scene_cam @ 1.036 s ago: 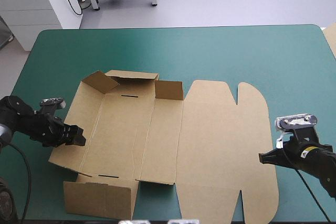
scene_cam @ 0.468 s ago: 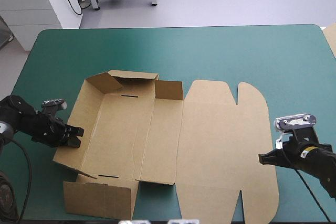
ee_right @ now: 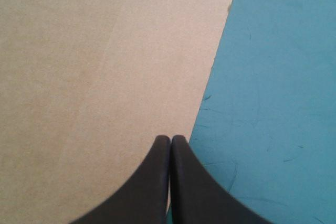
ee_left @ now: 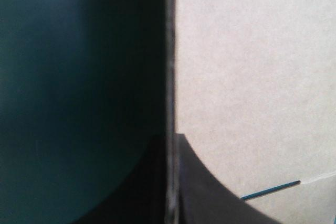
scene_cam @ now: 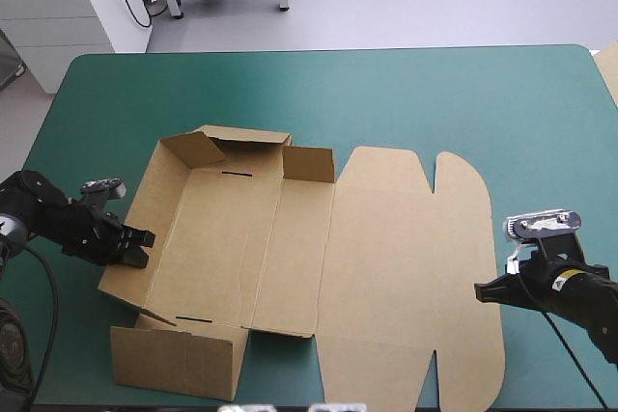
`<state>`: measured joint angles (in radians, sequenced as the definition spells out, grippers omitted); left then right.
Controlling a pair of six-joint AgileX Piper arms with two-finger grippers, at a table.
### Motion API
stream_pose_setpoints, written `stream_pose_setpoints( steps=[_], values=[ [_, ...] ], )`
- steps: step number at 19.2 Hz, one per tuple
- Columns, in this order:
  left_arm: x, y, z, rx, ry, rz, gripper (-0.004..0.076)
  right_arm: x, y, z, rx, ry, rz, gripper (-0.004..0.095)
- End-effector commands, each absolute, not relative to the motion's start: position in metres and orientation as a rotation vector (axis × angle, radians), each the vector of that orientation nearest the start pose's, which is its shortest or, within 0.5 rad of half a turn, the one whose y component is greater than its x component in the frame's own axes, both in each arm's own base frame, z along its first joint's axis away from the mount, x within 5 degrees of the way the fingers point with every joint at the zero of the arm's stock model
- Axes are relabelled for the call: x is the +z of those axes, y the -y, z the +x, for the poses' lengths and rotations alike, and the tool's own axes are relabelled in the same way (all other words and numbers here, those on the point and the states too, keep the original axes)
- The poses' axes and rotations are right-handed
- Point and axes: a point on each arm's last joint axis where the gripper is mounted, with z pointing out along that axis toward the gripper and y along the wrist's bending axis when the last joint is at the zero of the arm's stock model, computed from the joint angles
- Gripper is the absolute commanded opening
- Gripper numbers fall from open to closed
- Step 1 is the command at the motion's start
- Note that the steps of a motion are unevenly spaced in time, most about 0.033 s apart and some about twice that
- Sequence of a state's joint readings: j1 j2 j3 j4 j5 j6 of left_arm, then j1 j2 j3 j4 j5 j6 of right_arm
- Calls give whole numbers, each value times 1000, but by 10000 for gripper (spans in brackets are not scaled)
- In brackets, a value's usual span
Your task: Fold the box
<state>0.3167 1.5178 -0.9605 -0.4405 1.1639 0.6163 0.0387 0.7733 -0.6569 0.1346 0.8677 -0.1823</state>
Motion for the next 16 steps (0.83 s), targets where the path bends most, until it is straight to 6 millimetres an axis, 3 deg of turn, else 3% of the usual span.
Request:
stream_pose_setpoints(
  steps=[1,4,6,8,12,16],
  values=[
    [256,-47,265,-514,-2842,193,-8,304,-14,136,95,-2373,-195,-21],
    [276,-47,275,-460,-2774,257,-8,304,-14,136,95,-2373,-195,-21],
    [291,-31,284,-425,-2709,423,-8,304,-14,136,95,-2373,-195,-21],
    [308,-7,297,-346,-2594,598,-8,304,-13,136,93,-2373,-196,-21],
    [340,66,312,21,-2284,1042,-8,303,-14,136,95,-2381,-197,-21],
    [368,129,313,231,-1878,1237,-8,303,-14,136,95,-2383,-198,-21]
  ],
)
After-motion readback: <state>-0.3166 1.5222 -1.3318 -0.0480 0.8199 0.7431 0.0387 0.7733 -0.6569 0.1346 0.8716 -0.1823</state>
